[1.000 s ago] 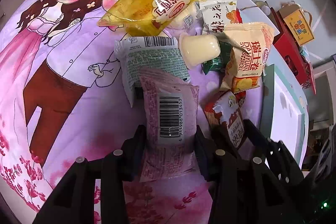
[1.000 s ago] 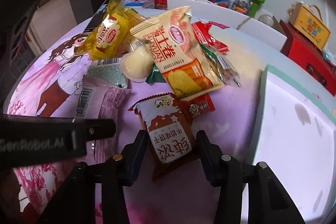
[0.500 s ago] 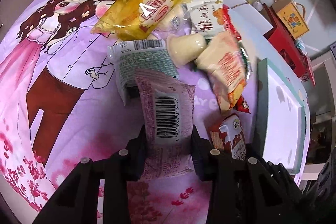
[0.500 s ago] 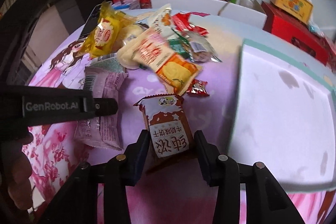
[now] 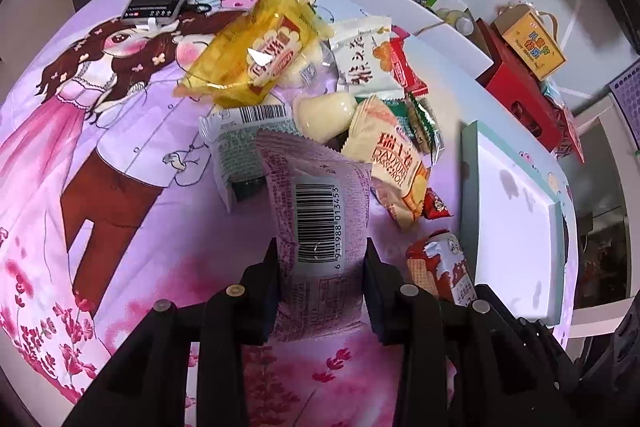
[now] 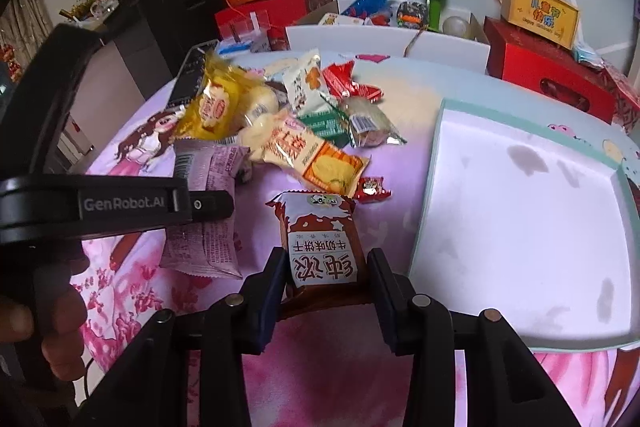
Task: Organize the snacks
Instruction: 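Carry the pink bag and brown packet to the tray and release both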
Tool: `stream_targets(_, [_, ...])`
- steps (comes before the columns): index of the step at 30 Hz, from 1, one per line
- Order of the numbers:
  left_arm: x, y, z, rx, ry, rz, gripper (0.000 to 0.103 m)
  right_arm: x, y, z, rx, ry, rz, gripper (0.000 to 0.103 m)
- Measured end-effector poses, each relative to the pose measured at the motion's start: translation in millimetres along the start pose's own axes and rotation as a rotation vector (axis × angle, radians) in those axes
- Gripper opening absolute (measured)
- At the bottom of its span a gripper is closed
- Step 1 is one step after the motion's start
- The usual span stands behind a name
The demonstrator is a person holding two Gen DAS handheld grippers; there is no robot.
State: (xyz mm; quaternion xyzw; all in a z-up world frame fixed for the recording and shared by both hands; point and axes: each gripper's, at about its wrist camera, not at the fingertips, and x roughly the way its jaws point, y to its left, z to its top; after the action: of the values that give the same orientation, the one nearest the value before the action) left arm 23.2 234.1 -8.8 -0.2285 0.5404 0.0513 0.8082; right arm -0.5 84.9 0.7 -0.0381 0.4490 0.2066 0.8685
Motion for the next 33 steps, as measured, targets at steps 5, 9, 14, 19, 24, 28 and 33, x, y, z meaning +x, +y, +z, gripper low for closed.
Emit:
stream_targets(5, [-12.5,1.7,-1.7,0.011,-0.028,-0.005,0.038,-9.2,-2.9,3.1,0.004,-0.030,0.004,0.044])
stream_targets(9, [-17.1,0.7,-2.7,0.018,-0.042,-0.004,0.038,-8.9,-4.3,4.3,0.011,-0.031,-0.004,0.044])
stream_targets(14, [-20.5,-3.9,-0.8,0.024,-0.060,0.000,0.038,-13.7,-13.1,7.8,0.038,-0.052,-0.013,0.044])
stream_targets(19, [-25.8,-7.8,-0.4,0.033,-0.080,-0.009,0.038,-20.1,-24.1,13.1,0.068,-0.075,-0.024,0.044])
stream_targets(24, [-27.1,-15.7,0.6,0.052,-0.088,-0.021,0.038,-28.1,-41.5,20.1,0.103,-0.104,-0.057,0.044])
stream_targets(28, [-25.5,-30.6,2.3,0.091,-0.088,-0.025,0.038,-31.7,-59.2,25.8,0.130,-0.121,-0.095,0.044])
stream_targets(33, [-19.3,-58.3,9.6,0.161,-0.076,-0.028,0.038,-35.3,-89.7,34.1,0.186,-0.141,-0.136,0.044])
